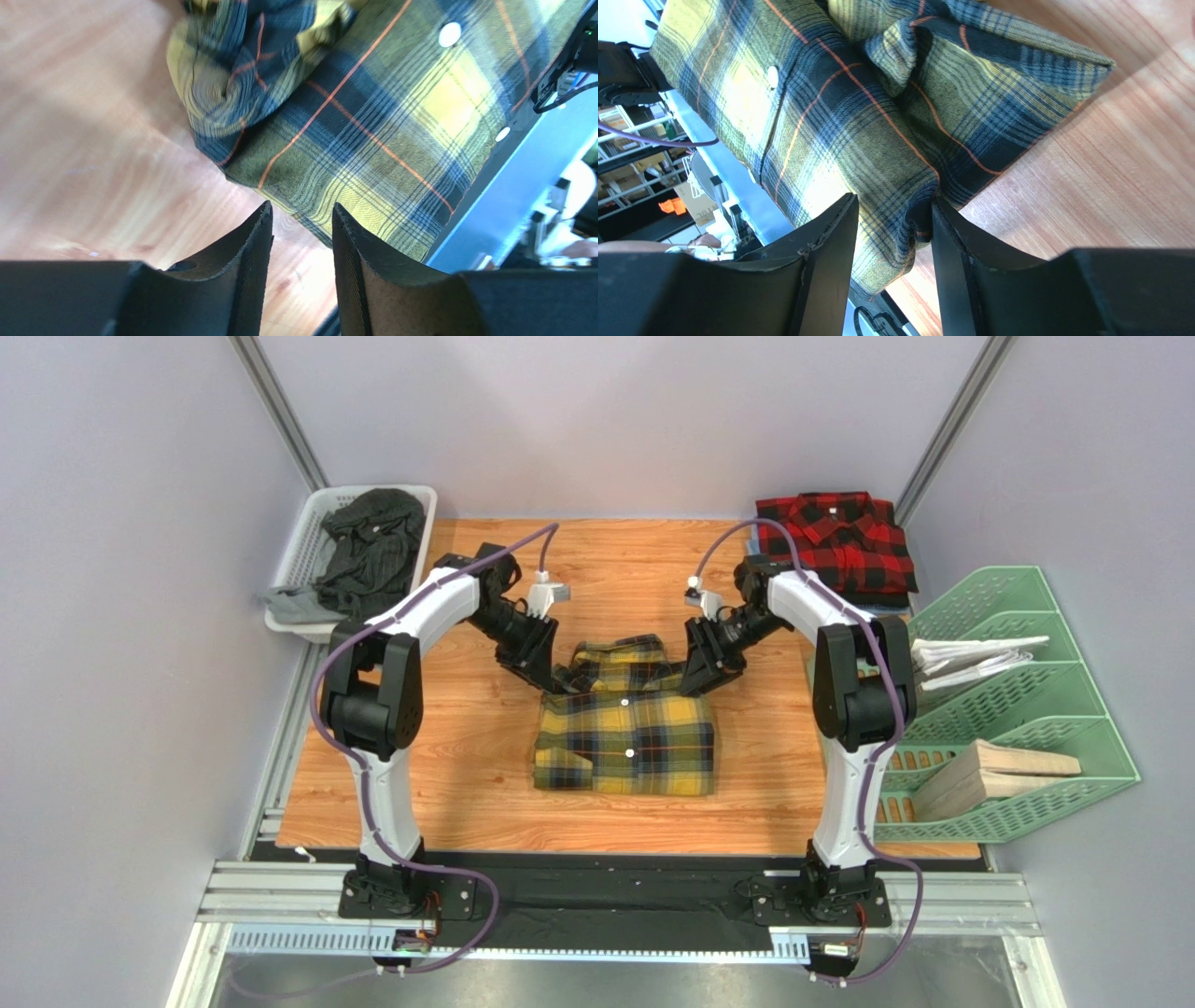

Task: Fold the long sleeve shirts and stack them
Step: Fold the shirt

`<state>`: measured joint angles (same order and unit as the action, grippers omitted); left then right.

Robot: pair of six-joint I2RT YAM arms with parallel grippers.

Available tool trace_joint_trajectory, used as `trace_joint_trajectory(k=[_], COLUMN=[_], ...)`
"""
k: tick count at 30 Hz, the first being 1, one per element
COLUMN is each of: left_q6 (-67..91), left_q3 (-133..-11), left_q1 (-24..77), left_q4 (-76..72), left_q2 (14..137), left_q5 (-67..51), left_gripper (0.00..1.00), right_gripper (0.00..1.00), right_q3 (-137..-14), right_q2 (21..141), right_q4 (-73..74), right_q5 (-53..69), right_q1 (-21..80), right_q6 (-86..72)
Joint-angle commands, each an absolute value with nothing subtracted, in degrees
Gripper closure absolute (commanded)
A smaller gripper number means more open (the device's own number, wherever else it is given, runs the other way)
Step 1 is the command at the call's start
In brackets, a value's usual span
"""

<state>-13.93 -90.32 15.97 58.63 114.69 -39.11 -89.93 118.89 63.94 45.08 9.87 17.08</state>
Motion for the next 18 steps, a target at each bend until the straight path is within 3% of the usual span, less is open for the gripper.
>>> trace_joint_trajectory(k=[1, 7, 16, 18], left_q6=[-8.19, -5.89, -3.6, -3.6], left_q3=[-88.33, -88.07, -88.59, -89.29], left_q1=[15.56, 15.56, 15.56, 15.47], left_q4=[57.92, 58.1, 57.13, 57.13], left_q2=[115.22, 117.86, 121.02, 121.55], left_q5=[-38.5, -39.02, -38.32, -38.84], left_gripper=[0.56, 0.52, 0.5, 0.54], right_gripper=[0.52, 0.46, 0.62, 0.63], right_q3=[-91.49, -92.02, -91.32, -91.32], right_q2=[120.06, 121.9, 122.96, 123.13], right_q4=[62.23, 61.26, 59.41, 59.15], right_q5=[43.94, 45.09, 44.82, 45.0], right_q1=[9.67, 9.76, 9.75, 9.67], right_q6=[13.81, 11.08, 9.32, 9.32])
